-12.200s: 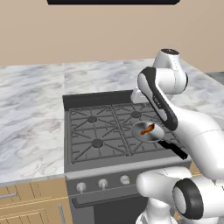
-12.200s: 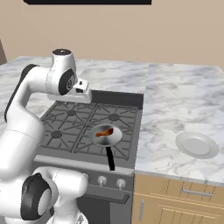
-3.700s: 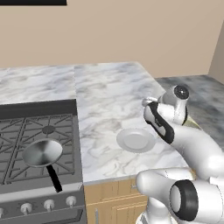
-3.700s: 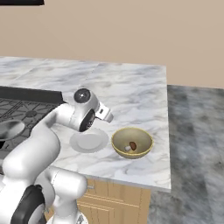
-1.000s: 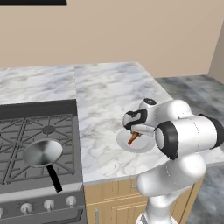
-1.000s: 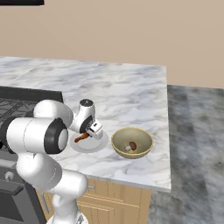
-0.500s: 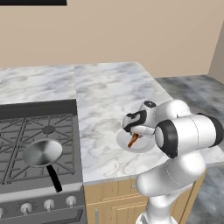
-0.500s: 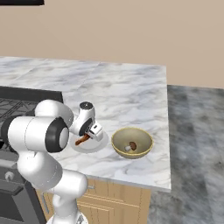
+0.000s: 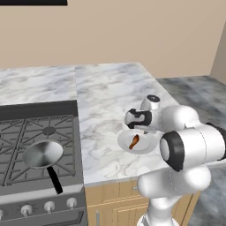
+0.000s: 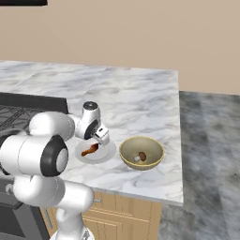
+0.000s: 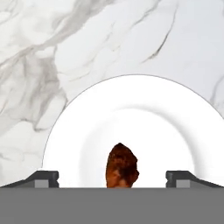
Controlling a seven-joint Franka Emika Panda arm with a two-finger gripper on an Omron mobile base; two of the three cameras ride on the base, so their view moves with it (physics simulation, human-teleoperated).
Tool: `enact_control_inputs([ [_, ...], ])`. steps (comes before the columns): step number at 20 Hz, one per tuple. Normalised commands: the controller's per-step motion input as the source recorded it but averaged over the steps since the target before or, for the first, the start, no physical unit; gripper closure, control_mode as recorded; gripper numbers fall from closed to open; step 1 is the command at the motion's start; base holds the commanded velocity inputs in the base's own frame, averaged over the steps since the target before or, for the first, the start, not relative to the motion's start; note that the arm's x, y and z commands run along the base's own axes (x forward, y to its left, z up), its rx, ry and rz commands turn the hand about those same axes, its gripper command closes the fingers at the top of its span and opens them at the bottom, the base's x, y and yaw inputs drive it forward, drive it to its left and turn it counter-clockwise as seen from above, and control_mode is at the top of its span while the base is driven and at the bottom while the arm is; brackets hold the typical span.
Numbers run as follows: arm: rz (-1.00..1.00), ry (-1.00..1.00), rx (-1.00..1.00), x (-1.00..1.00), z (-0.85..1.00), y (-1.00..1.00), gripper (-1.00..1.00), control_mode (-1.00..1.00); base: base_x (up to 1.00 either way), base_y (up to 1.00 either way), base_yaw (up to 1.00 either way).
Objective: Place the chicken drumstick on the plate and place the mushroom on the same plate.
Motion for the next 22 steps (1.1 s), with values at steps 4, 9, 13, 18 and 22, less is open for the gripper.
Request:
enact_control_inputs([
  [4, -0.07, 0.00, -0.01, -0.15, 0.84, -0.62, -1.00, -1.00, 0.00, 0.00, 0.00],
  [9, -0.09, 0.00, -0.06, -0.31, 0.55, -0.96, -1.00, -1.00, 0.00, 0.00, 0.00],
  [13, -0.10, 0.00, -0.06, -0.26, 0.21, -1.00, -1.00, -1.00, 0.00, 0.00, 0.00],
  [18, -0.08, 0.00, -0.03, -0.07, 0.01, -1.00, -1.00, -1.00, 0.00, 0.00, 0.00],
  [22, -0.07, 0.00, 0.00, -0.05, 0.00, -1.00, -1.00, -1.00, 0.00, 0.00, 0.00],
])
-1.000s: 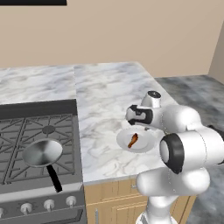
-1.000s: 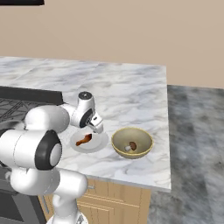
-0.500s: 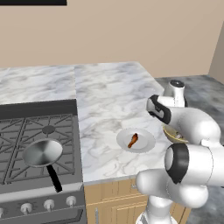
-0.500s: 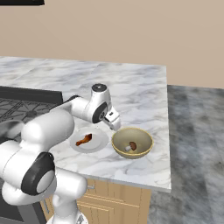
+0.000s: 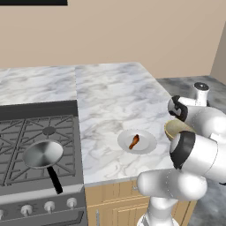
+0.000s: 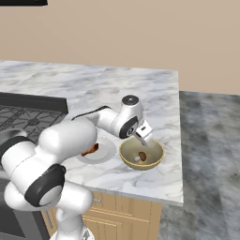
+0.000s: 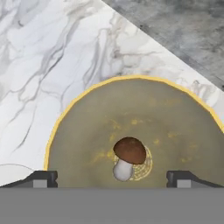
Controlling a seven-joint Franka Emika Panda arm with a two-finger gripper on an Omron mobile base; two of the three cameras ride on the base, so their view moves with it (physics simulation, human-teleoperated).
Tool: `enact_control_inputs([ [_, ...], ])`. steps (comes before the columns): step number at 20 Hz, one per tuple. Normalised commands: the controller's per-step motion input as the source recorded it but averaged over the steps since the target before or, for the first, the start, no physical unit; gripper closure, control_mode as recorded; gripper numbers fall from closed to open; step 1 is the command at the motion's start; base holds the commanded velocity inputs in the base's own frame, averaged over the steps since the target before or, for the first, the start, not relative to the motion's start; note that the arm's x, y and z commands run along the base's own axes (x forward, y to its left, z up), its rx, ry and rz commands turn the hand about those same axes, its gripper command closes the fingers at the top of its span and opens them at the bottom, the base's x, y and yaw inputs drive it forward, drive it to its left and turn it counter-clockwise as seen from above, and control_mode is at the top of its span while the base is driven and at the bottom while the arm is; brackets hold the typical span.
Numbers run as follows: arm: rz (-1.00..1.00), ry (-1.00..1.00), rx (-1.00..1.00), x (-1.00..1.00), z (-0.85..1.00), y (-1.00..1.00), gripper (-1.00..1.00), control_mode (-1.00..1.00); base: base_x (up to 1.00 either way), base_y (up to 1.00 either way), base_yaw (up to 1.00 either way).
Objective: Place the chicken drumstick on the plate and place the mushroom on the same plate.
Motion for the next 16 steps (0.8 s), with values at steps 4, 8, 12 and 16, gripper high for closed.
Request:
enact_control_inputs([
  [4, -0.02, 0.00, 0.00, 0.03, 0.00, -0.64, -1.00, -1.00, 0.00, 0.00, 0.00],
  [8, 0.00, 0.00, 0.00, 0.00, -0.03, 0.00, -1.00, -1.00, 0.00, 0.00, 0.00],
  [12, 0.00, 0.00, -0.02, 0.00, -0.12, 0.00, -1.00, -1.00, 0.00, 0.00, 0.00],
  [16, 0.00, 0.00, -0.04, 0.00, -0.21, 0.14, -1.00, -1.00, 0.00, 0.00, 0.00],
])
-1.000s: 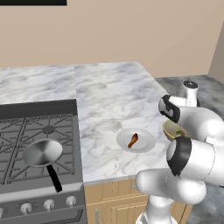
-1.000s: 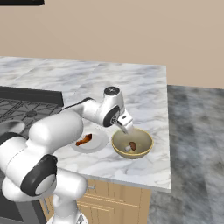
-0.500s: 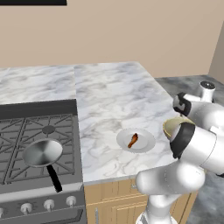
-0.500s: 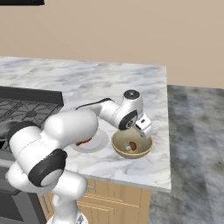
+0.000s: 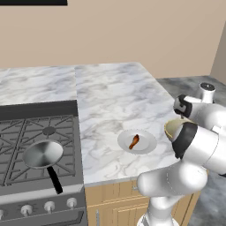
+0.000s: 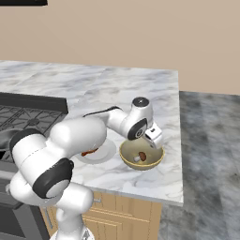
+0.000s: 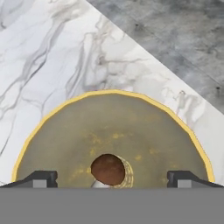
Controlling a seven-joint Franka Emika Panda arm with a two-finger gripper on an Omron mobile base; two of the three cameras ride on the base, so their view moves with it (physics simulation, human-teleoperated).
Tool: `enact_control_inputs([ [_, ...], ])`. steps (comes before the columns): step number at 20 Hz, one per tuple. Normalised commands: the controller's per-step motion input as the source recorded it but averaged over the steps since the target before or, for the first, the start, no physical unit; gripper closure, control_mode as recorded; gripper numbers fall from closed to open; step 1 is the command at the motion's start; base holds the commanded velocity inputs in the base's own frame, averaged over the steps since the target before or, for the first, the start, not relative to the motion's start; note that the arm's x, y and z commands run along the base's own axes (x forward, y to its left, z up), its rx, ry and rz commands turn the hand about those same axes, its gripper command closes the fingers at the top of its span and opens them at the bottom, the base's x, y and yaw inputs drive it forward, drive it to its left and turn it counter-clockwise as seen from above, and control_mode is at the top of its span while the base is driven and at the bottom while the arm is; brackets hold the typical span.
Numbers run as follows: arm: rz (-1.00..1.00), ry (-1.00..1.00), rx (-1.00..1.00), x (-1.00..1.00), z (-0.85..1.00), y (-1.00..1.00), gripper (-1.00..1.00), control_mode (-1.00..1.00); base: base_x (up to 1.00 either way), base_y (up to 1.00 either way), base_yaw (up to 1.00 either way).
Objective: Place the chicken drumstick on the plate and place the mushroom on the same plate.
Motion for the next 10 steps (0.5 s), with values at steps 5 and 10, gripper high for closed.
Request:
enact_control_inputs([
  [5, 0.00, 0.00, 0.00, 0.00, -0.24, 0.13, -1.00, -1.00, 0.00, 0.00, 0.00],
  [10, 0.00, 0.00, 0.00, 0.00, -0.29, 0.03, -1.00, -1.00, 0.00, 0.00, 0.00],
])
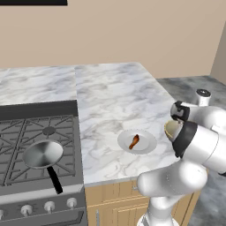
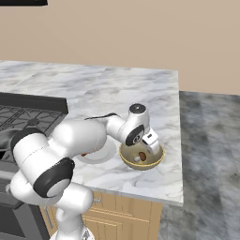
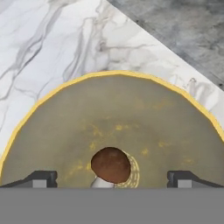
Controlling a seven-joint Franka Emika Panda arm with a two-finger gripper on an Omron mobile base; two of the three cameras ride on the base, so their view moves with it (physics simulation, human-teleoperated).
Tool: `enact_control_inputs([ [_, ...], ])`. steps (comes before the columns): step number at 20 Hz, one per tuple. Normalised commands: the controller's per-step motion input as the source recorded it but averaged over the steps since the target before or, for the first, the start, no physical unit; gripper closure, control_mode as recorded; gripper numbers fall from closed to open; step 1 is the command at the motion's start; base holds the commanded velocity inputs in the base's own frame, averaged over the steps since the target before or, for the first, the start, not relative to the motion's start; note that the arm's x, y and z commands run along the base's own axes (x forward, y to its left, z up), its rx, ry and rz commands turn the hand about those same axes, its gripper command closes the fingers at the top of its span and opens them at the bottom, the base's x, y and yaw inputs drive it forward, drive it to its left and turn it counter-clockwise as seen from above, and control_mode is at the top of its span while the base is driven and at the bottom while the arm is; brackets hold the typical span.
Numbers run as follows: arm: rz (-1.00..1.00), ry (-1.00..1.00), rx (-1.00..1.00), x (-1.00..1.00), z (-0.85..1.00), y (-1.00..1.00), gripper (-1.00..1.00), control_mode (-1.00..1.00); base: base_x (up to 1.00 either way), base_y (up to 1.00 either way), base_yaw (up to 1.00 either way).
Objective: Place the chicken drumstick on the plate and place the mushroom on the same plate.
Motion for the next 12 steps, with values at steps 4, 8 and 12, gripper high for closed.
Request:
enact_control_inputs([
  [4, 0.00, 0.02, 0.00, 0.00, -0.31, 0.00, -1.00, -1.00, 0.00, 0.00, 0.00],
  [8, 0.00, 0.02, 0.00, 0.00, -0.37, 0.00, -1.00, -1.00, 0.00, 0.00, 0.00],
  [12, 0.00, 0.00, 0.00, 0.03, -0.28, 0.00, -1.00, -1.00, 0.00, 0.00, 0.00],
])
